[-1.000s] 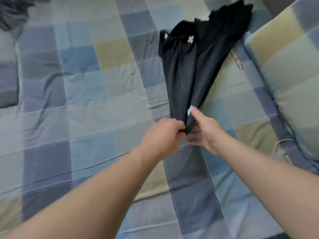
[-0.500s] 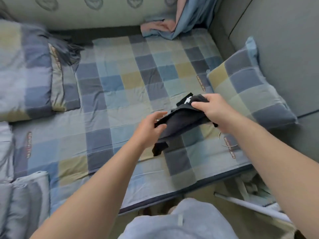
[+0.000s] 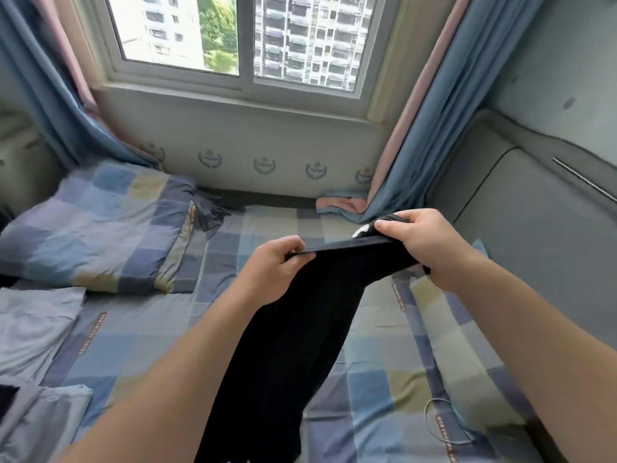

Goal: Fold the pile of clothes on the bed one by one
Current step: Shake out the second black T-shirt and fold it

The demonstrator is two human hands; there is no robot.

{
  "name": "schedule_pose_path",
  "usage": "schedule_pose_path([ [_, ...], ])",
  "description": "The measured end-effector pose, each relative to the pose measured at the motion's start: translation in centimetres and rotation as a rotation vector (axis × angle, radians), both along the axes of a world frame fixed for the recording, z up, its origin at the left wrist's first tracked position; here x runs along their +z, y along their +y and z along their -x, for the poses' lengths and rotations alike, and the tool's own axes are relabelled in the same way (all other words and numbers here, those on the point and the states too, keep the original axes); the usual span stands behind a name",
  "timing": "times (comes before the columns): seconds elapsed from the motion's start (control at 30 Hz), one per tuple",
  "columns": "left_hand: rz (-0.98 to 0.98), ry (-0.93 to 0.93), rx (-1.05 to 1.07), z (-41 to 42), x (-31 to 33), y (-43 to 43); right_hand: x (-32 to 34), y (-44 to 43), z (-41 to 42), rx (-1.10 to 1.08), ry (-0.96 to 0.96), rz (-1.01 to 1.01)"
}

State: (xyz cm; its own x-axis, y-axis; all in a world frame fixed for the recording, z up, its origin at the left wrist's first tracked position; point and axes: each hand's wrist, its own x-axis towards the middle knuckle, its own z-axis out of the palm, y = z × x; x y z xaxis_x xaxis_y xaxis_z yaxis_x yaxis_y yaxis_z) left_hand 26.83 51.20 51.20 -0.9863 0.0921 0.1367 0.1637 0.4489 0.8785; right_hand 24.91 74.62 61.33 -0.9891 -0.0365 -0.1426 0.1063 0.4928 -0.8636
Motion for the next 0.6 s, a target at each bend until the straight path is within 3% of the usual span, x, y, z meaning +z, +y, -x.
schedule_pose_path([
  [0.2, 0.046, 0.182, 0.107, -0.1, 8.8, 1.9, 4.1, 1.5, -0.6, 0.035, 0.190, -0.074],
  [0.4, 0.270, 0.207, 0.029, -1.3, 18.7, 2.9, 8.0, 0.2, -1.8, 0.405, 0.387, -0.069],
  [0.6, 0.598, 0.232, 0.040, -2.5, 25.2, -0.1, 9.5, -3.3, -1.0, 0.262, 0.630, -0.143],
])
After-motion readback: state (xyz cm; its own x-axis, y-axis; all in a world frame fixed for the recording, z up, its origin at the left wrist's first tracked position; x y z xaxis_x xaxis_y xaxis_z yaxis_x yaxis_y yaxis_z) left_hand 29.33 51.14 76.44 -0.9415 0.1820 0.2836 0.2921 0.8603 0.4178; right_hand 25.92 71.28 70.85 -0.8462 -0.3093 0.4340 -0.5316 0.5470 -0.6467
